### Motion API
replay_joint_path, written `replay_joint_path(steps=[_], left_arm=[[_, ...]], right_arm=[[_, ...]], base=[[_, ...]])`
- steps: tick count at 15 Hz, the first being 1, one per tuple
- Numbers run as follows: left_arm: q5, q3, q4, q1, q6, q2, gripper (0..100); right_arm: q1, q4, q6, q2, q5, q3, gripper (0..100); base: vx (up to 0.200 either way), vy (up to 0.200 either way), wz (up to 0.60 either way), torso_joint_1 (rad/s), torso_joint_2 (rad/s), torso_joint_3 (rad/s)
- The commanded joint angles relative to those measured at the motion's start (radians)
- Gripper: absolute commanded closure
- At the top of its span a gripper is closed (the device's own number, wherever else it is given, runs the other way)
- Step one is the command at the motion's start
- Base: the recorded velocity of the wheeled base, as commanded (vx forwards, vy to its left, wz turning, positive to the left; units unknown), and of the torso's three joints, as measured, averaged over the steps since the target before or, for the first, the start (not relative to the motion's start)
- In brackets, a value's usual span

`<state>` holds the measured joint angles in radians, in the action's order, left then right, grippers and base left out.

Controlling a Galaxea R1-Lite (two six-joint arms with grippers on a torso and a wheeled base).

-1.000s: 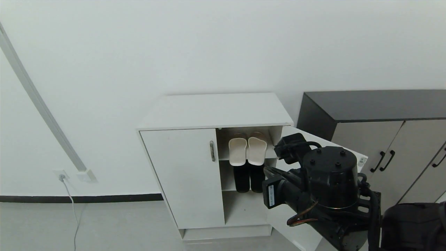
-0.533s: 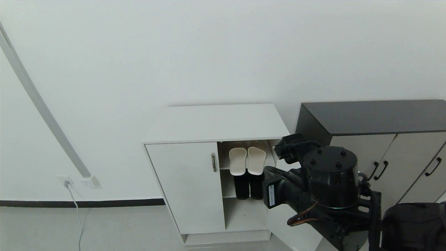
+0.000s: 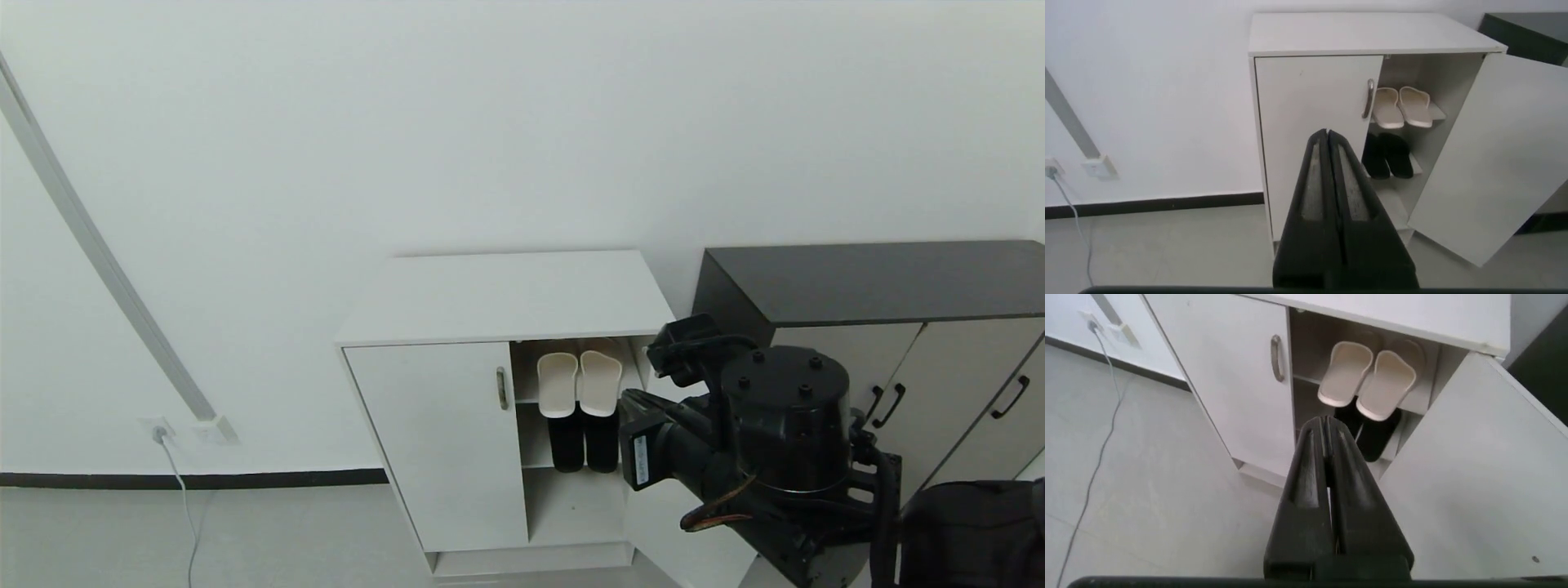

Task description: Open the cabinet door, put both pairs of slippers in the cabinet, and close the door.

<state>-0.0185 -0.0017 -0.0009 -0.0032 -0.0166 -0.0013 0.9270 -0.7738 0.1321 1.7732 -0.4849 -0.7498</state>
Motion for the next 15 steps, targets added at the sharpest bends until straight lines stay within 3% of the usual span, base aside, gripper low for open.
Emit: replay_joint_path(steps=[1,6,10,13,15], left_arm=[[0.000,0.000,0.001,0.000,0.000,0.001,100],[0.000,0.000,-0.001,0.000,0.000,0.001,100],[0.000,0.000,-0.001,0.000,0.001,0.001,100],[0.000,0.000,0.001,0.000,0.003,0.001,100],[0.000,0.000,-0.001,0.000,0.003,0.001,100]], right_arm=[[-0.002,0.001,0.000,0.000,0.000,0.001,100],[-0.040,-0.001,-0.002,0.006,0.000,-0.003,100],[-0.132,-0.025,-0.011,0.048,0.017,-0.033,100],[-0.151,-0.028,-0.012,0.055,0.017,-0.039,100],[-0.154,-0.028,-0.012,0.054,0.015,-0.037,100]], base=[[0.000,0.000,-0.60,0.002,0.00,0.002],[0.000,0.000,-0.60,0.005,0.00,0.002],[0.000,0.000,0.00,0.000,0.00,0.000],[0.000,0.000,0.00,0.000,0.00,0.000],[-0.200,0.000,0.00,0.005,0.00,0.002]])
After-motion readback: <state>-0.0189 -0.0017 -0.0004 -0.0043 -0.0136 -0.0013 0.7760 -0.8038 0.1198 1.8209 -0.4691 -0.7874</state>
